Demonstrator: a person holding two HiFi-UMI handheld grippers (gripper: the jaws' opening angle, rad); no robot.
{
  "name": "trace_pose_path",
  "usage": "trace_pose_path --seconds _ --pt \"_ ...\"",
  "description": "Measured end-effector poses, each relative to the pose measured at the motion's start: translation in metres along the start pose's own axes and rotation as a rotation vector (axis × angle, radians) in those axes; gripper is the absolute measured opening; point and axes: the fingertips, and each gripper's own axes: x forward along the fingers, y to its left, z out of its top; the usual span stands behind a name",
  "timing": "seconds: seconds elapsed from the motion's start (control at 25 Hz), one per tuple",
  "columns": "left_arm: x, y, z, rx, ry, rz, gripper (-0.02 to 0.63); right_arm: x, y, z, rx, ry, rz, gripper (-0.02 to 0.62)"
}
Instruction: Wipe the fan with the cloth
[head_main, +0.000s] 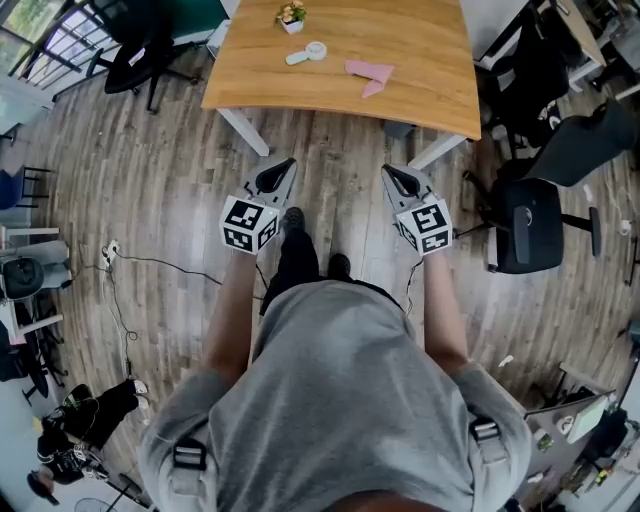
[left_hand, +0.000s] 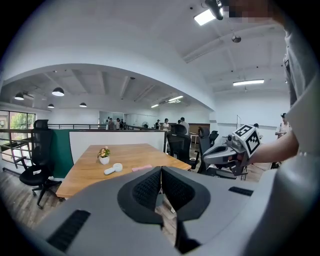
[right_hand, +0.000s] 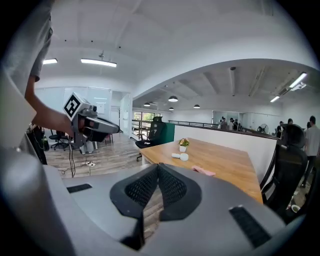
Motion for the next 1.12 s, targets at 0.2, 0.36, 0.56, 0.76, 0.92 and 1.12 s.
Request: trace_pose_path --seconds 0.2,0.36,0.56,0.76,0.92,1.12 --pt "0.000 0.002 0.004 -0.004 -0.004 0.011 0.022 0.000 -0.005 0.000 -0.030 0.010 -0.027 0.005" --pt "-0.001 0.004 0.006 0.000 -0.008 0.021 0.023 0.001 -0.003 0.006 -0.035 0.001 -0.019 0.005" --pt "0.001 0.003 0.003 -0.001 -0.001 0.006 0.025 0.000 -0.004 0.009 -0.032 -0.020 -0.020 0.014" --pt "0.004 0.000 0.005 0.007 0.002 -0.013 0.104 -0.002 -0.001 0.012 -0.015 -0.050 0.008 0.093" --pt "0.007 0.002 0.007 0.019 0.003 -0.028 0.157 0.000 -0.001 0.013 -0.013 -0.050 0.013 0.173" --pt "0.009 0.004 0.012 0.017 -0.005 -0.059 0.229 0.002 -0.002 0.014 -0.012 -0.047 0.012 0.235"
